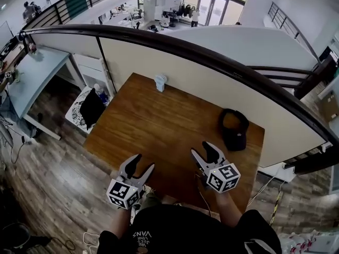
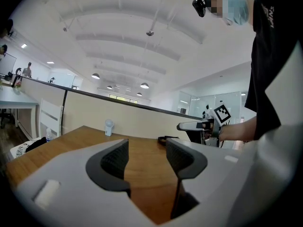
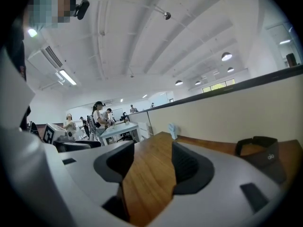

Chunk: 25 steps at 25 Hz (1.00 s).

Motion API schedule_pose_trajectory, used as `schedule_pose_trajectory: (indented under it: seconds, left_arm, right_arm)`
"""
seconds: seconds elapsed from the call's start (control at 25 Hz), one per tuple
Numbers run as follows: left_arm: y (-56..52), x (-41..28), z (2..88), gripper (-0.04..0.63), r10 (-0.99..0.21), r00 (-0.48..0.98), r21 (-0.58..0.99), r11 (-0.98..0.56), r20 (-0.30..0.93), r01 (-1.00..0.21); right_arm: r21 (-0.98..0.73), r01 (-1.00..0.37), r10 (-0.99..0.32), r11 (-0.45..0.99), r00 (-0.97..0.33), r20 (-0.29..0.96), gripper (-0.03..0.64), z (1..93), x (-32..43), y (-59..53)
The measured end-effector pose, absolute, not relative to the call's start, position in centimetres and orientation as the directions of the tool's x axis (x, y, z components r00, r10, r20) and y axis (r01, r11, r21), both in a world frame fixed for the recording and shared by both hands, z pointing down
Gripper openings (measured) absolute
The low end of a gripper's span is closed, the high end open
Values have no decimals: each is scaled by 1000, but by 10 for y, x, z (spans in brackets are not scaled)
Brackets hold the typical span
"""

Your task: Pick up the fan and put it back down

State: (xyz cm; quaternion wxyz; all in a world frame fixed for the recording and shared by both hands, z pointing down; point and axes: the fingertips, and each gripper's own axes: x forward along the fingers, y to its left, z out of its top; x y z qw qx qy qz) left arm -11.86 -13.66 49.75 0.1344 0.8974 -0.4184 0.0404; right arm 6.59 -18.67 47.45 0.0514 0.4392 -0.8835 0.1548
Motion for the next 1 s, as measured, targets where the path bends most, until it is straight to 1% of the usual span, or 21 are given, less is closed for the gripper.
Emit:
schedule_pose_trajectory:
  seconds: [0.36,0.56,0.64,0.76,0.84,1.0]
  left_arm:
    - [-100,-96,486,233,-766,616,181,-589,183,-787]
    - [-81,-97,488,224,-784,592,161,-570,189,-806]
    - [-73,-93,491,208,-785,589,163,-566,193,-808]
    - [-59,-86,496,180,-781,592,162,-569,200,-806]
    - [-50,-82,498,134,-779,592,160,-570,205,-806]
    - [-36,-79,498,64,-791,575,152,-555,210,-818]
  right_arm:
    - [-229,-778,-741,585,-628,240,221,480,89,-142]
    - [-221,-766,-719,604,-643,263,214,487,85,-120]
    - [-221,-761,-711,609,-648,273,186,491,85,-111]
    - [-230,-752,-701,618,-659,271,111,494,88,-97]
    - [-240,-740,-691,628,-672,265,59,495,90,-89]
    - [-250,-721,-665,646,-692,281,25,499,90,-74]
